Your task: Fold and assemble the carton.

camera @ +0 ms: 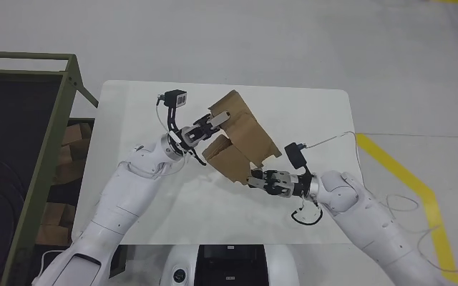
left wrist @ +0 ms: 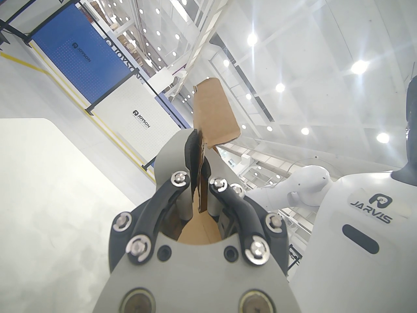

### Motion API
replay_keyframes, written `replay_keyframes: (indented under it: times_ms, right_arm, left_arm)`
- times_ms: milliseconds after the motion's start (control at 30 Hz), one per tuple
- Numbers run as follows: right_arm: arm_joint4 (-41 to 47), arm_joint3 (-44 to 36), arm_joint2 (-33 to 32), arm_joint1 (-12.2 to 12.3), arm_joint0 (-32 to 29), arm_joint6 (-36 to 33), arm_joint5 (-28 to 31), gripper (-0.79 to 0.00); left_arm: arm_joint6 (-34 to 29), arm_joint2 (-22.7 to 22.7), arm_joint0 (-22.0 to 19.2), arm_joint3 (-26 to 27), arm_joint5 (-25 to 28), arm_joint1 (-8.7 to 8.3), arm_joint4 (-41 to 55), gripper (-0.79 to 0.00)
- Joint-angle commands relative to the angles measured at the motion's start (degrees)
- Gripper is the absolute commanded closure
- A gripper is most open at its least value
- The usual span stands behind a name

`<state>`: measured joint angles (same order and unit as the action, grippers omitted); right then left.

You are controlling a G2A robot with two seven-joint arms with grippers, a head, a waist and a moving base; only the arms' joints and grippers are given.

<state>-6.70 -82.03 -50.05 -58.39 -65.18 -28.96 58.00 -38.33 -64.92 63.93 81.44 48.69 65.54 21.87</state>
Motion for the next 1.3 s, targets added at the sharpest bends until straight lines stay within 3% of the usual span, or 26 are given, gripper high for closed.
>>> replay_keyframes:
  times_ms: [0, 1267]
  right_arm:
    - [0.18, -0.09, -0.07, 0.05, -0.04, -0.21, 0.00, 0.000]
    - [2.38, -11.47, -9.69, 5.10, -10.85, 2.80, 0.00, 0.000]
  left_arm:
    - [0.00, -0.06, -0.01, -0.08, -0.03, 0.02, -0.09, 0.000]
    - [-3.82, -0.11, -0.80, -3.94, -1.13, 0.35, 2.04, 0.000]
